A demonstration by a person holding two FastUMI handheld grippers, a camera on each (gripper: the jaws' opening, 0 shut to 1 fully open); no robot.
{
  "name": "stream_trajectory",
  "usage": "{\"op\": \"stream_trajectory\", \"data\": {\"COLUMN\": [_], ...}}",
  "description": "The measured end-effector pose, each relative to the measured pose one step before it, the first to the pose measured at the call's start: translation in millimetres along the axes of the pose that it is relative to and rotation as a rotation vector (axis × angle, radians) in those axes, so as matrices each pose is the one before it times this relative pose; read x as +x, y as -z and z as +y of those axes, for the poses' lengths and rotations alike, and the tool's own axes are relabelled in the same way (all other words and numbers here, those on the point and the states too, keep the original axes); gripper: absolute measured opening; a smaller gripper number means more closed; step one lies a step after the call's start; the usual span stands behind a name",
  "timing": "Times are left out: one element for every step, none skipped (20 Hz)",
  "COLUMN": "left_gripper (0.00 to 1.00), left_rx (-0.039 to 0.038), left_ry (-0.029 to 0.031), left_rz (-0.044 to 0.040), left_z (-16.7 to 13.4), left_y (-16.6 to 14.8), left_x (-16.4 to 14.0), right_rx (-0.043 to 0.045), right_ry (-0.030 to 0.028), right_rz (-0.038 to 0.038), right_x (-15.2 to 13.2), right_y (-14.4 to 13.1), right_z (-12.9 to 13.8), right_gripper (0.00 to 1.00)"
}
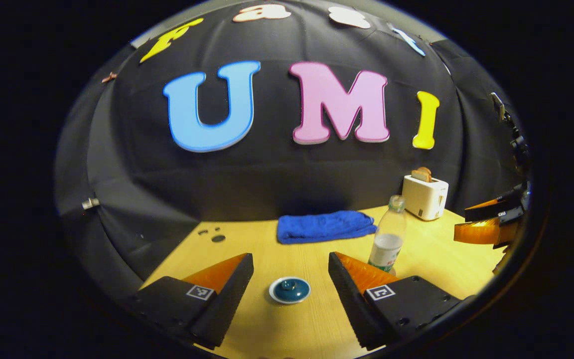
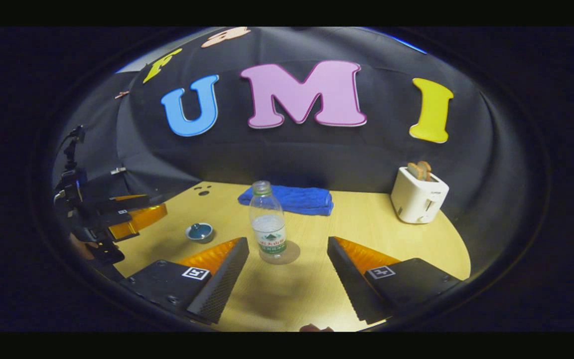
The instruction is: Open the teacup lid with one hand, grasp the water bottle and pour water into the teacup with the other hand; after pouring, place the water bottle on the coaster and then close the teacup lid.
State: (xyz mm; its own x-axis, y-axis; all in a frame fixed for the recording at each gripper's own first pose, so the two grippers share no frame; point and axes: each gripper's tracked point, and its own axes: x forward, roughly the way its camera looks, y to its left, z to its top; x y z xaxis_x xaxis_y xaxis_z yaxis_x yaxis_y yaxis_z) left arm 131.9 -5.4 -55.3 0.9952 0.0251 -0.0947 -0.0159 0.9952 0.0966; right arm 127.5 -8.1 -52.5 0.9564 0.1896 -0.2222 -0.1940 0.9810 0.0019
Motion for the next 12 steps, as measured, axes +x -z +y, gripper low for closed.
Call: {"op": "stream_trajectory", "data": {"left_gripper": [0.95, 0.95, 0.95, 0.95, 0.94, 0.94, 0.94, 0.94, 0.94, 0.94, 0.95, 0.95], "left_rx": [0.00326, -0.00476, -0.00868, -0.0131, -0.01802, -0.02044, -0.02393, -0.02412, -0.02202, -0.01714, -0.00895, -0.00227], "left_ry": [0.00052, -0.00722, 0.00109, -0.00087, 0.00289, 0.00485, 0.0036, 0.00467, -0.00449, -0.00676, 0.00242, -0.00376], "left_rz": [-0.02686, -0.02533, -0.02287, -0.02604, -0.02347, -0.02281, -0.01983, -0.01493, -0.01177, -0.00344, 0.00479, -0.00078], "left_z": [-6.2, -5.59, -7.18, -9.13, -9.17, -10.12, -9.36, -10.37, -7.1, -6.21, -8.18, -6.64], "left_y": [-22.24, -20.99, -19.75, -19.17, -16.94, -15.95, -13.69, -10.25, -7.46, -4.23, -1.76, -1.06], "left_x": [-11.07, -10.15, -9.59, -9.0, -7.55, -6.14, -5.68, -5.76, -4.96, -5.84, -6.42, -6.64], "right_rx": [-0.00584, 0.00056, 0.01177, 0.0158, 0.01417, 0.0101, 0.00824, 0.00437, 0.00038, -0.00617, -0.0043, 0.00294], "right_ry": [0.01373, 0.01143, 0.00352, -0.00126, -0.00148, 0.00193, 0.00621, 0.00719, 0.00093, -0.00145, 0.00346, 0.00734], "right_rz": [-0.02958, -0.02472, -0.02145, -0.02103, -0.02411, -0.03294, -0.03407, -0.02143, -0.0197, -0.01749, -0.01448, -0.00961], "right_x": [-10.49, -8.81, -10.09, -7.85, -8.26, -7.79, -5.95, -6.64, -7.01, -5.24, -4.25, -5.17], "right_y": [-13.28, -12.32, -11.8, -11.34, -12.05, -12.67, -10.94, -8.18, -8.87, -6.13, -5.48, -3.51], "right_z": [-8.11, -6.67, -3.59, -2.73, -2.62, -3.05, -3.44, -2.22, -1.61, 0.44, -1.85, -0.78], "right_gripper": [0.99, 0.98, 0.98, 0.98, 0.98, 0.98, 0.98, 0.98, 0.98, 0.98, 0.99, 0.99]}}
